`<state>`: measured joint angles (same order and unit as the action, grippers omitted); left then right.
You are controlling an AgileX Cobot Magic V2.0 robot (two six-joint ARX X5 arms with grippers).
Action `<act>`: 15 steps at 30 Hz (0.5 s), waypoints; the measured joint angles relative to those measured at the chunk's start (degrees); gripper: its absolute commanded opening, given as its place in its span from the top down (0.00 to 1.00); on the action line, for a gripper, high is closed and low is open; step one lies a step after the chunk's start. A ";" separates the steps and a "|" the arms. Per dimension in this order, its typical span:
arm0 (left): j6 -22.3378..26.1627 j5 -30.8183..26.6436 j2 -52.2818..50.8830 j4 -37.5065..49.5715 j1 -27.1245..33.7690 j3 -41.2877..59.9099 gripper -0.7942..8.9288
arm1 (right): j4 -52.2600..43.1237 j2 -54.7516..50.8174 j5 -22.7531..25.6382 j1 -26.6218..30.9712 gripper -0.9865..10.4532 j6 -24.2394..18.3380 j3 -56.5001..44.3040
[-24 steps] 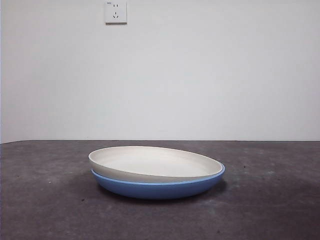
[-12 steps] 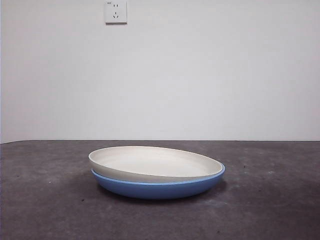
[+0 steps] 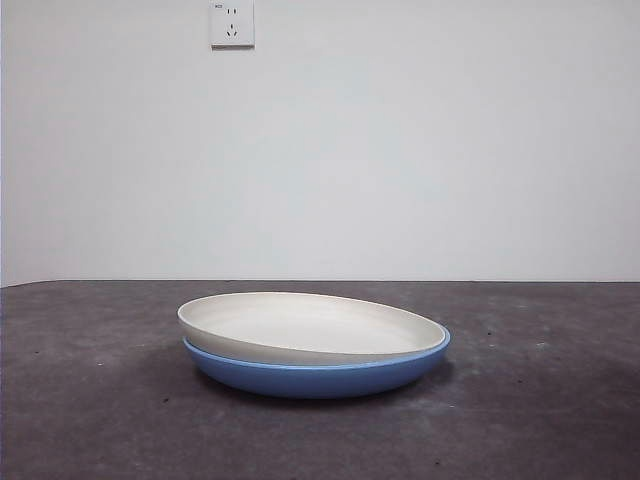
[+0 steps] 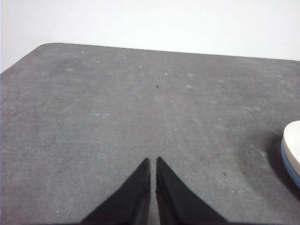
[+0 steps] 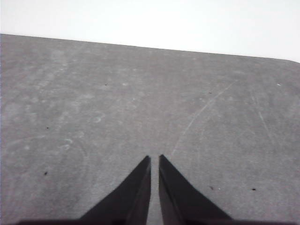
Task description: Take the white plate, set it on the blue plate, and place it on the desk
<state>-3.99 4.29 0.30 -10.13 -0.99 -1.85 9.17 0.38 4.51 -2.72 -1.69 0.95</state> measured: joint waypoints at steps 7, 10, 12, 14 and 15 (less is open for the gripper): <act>0.00 0.00 0.00 0.00 0.00 0.00 0.90 | 0.00 0.00 0.00 -0.72 0.89 0.00 0.00; 0.00 -0.02 0.00 0.00 0.00 0.00 0.90 | 0.00 0.00 0.00 -0.72 0.89 0.00 0.00; 0.00 0.00 0.00 -0.02 0.00 0.00 0.90 | -0.02 0.00 0.00 -0.72 0.89 -0.02 0.00; 0.00 0.00 0.00 0.00 0.00 0.00 0.90 | -0.02 0.00 0.00 -0.72 0.89 0.00 0.00; 0.00 0.00 0.00 -0.02 0.00 0.00 0.90 | -0.02 0.00 0.00 -0.72 0.89 0.00 0.00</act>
